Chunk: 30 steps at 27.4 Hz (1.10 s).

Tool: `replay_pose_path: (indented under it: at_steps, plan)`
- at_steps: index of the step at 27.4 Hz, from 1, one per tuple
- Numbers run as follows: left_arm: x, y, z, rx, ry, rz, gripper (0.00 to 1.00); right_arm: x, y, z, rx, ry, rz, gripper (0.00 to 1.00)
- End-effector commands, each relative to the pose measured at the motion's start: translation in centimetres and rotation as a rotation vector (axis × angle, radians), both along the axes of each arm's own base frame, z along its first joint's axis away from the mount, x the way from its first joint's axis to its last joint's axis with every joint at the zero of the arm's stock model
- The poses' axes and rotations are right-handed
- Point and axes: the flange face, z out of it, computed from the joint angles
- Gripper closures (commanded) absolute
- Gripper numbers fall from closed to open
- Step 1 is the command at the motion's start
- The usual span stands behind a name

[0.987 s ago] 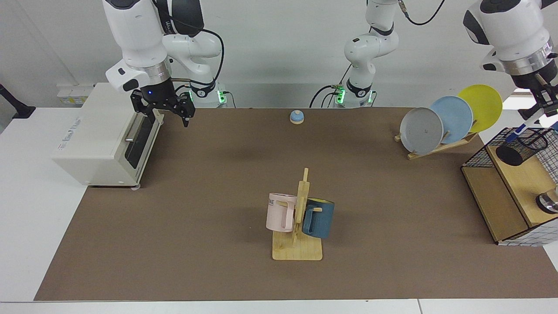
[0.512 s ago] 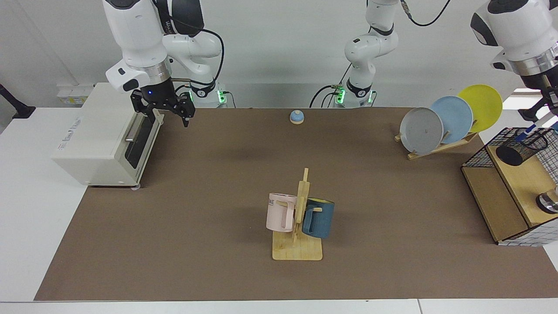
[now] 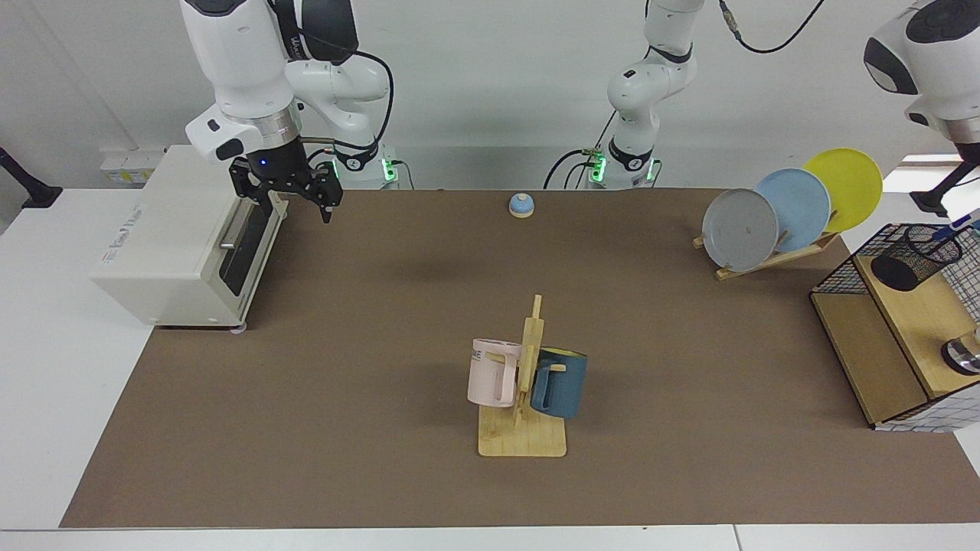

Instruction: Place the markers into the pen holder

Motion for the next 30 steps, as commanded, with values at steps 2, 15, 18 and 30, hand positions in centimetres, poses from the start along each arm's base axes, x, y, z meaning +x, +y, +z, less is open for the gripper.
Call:
replay_pose_path:
  at_steps: [2, 15, 18, 30]
  plan:
    - [0.1, 0.8, -0.3, 0.006, -0.005, -0.021, 1.0, -0.3, -0.4, 0.3, 0.004, 0.0, 0.014, 0.0]
    - [0.3, 2.2, -3.7, -0.024, 0.012, -0.012, 1.0, -0.2, -0.5, 0.2, 0.003, 0.001, 0.012, 0.0]
    - [0.4, 1.9, -3.8, -0.02, 0.02, -0.015, 0.68, -0.3, -0.4, 0.3, 0.004, 0.0, 0.012, 0.0]
    - [0.6, 1.5, -1.8, -0.008, 0.013, -0.007, 0.0, -0.3, -0.4, 0.3, 0.004, 0.0, 0.014, 0.0]
